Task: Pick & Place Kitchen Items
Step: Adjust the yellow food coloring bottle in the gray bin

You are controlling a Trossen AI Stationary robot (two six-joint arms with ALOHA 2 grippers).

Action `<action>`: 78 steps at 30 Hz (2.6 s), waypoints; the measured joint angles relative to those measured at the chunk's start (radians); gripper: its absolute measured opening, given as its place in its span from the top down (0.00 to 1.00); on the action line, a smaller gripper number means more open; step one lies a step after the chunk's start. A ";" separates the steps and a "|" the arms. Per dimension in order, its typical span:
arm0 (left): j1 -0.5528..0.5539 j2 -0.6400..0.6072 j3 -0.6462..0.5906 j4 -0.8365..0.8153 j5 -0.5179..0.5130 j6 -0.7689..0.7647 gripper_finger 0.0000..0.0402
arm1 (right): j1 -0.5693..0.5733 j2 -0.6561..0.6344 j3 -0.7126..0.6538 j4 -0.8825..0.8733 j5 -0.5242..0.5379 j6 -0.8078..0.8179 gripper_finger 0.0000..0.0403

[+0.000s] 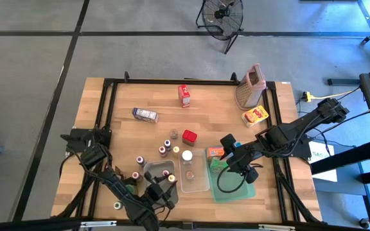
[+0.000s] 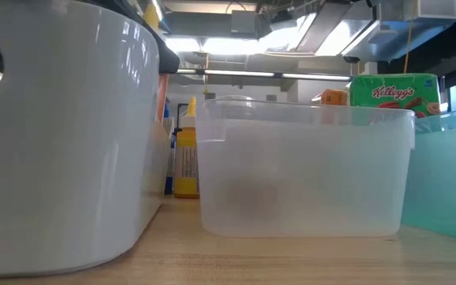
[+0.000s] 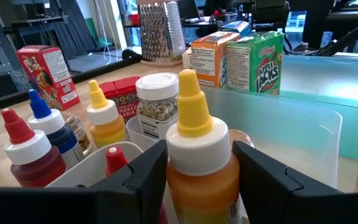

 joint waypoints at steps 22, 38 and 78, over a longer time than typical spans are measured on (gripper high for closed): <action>-0.036 0.001 0.014 -0.022 0.013 0.005 0.57 | 0.000 0.000 0.000 0.000 0.000 -0.001 0.38; -0.014 0.000 0.015 -0.016 0.031 -0.032 0.48 | 0.000 0.000 0.000 0.000 0.000 -0.001 0.38; 0.048 0.003 0.026 -0.015 -0.044 0.018 0.47 | 0.000 0.000 0.000 0.000 0.000 -0.002 0.38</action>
